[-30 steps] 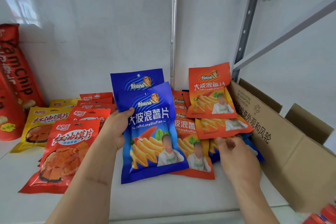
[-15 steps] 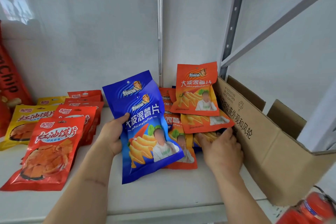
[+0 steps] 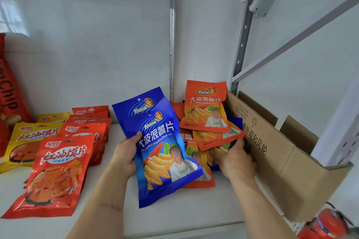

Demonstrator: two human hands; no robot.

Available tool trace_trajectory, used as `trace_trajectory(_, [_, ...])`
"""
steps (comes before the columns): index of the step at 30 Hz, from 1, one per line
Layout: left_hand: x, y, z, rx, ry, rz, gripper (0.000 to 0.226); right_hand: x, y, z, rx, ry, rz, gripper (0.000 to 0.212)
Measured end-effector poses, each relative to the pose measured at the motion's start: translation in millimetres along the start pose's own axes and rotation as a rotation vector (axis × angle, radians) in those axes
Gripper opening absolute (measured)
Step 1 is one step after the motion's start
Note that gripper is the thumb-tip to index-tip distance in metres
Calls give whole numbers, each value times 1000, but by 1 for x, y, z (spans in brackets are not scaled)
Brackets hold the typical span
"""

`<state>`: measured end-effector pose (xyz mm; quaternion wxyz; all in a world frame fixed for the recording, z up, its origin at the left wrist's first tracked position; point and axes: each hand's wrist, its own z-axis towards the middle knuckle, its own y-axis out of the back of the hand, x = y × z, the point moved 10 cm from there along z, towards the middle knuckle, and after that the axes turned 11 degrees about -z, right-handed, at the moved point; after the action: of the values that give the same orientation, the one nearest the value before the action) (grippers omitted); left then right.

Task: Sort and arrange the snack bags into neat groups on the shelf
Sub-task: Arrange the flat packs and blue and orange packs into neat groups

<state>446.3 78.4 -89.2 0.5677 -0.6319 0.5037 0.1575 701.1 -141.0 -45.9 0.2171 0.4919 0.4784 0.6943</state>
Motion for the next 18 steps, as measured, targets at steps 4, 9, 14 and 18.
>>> trace_trajectory(4, [-1, -6, 0, 20, -11, -23, 39, 8, 19, -8, -60, 29, 57, 87])
trace_trajectory(9, [-7, -14, 3, 37, -36, -51, 39, 20, 76, -12, -160, 104, -65, 84])
trace_trajectory(14, [-20, -13, 5, -1, -122, -47, 13, 37, 124, -26, -294, 176, -81, 84])
trace_trajectory(18, [-24, -14, 5, -14, -169, -38, 12, 44, 149, -38, -400, 221, -17, 79])
